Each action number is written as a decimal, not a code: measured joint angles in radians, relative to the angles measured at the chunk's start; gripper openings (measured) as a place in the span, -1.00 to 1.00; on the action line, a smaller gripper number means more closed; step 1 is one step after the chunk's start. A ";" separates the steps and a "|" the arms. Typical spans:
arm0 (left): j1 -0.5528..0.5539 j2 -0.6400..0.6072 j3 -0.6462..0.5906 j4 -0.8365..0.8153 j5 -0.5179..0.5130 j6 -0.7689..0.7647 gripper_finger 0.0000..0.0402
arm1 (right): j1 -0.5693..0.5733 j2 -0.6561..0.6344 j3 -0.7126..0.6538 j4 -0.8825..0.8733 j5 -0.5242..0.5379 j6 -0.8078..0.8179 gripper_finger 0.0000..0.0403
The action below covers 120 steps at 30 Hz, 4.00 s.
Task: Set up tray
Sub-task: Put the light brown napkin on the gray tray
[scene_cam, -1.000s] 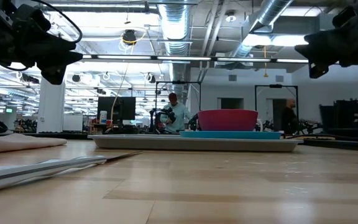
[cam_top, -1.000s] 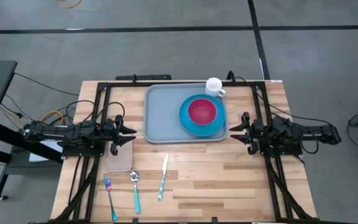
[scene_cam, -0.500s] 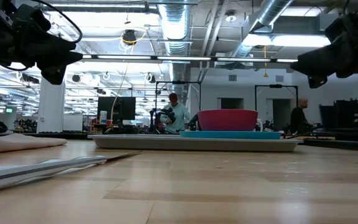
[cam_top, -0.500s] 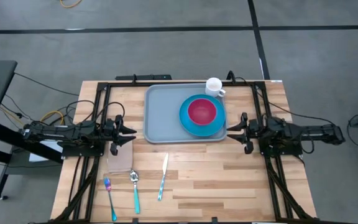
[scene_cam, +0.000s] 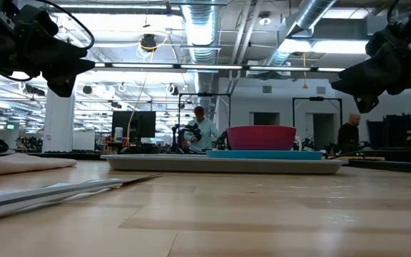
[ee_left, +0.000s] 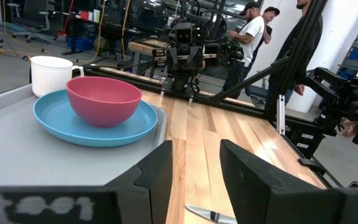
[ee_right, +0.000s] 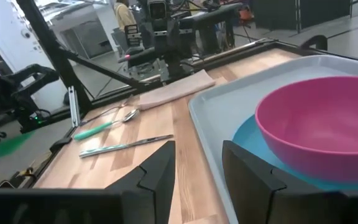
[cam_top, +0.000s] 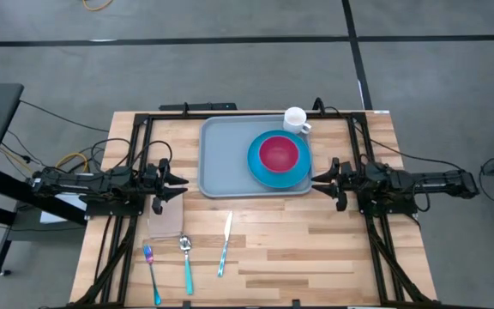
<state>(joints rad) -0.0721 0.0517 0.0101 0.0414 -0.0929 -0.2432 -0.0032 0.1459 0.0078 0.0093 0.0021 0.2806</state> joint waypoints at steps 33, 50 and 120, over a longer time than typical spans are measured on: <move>0.001 0.139 0.218 -0.180 -0.053 -0.653 -0.41 | 0.000 0.000 -0.001 -0.001 -0.001 0.001 -0.39; 0.122 1.194 0.663 -0.909 -0.143 -0.906 -0.44 | 0.000 0.000 -0.001 -0.001 -0.001 0.001 -0.39; 0.357 1.260 0.613 -0.710 -0.096 -0.905 -1.00 | 0.000 0.000 -0.001 -0.001 -0.002 0.001 -0.39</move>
<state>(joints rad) 0.2853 1.3112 0.6234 -0.6684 -0.1890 -1.1486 -0.0034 0.1456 0.0067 0.0082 0.0006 0.2813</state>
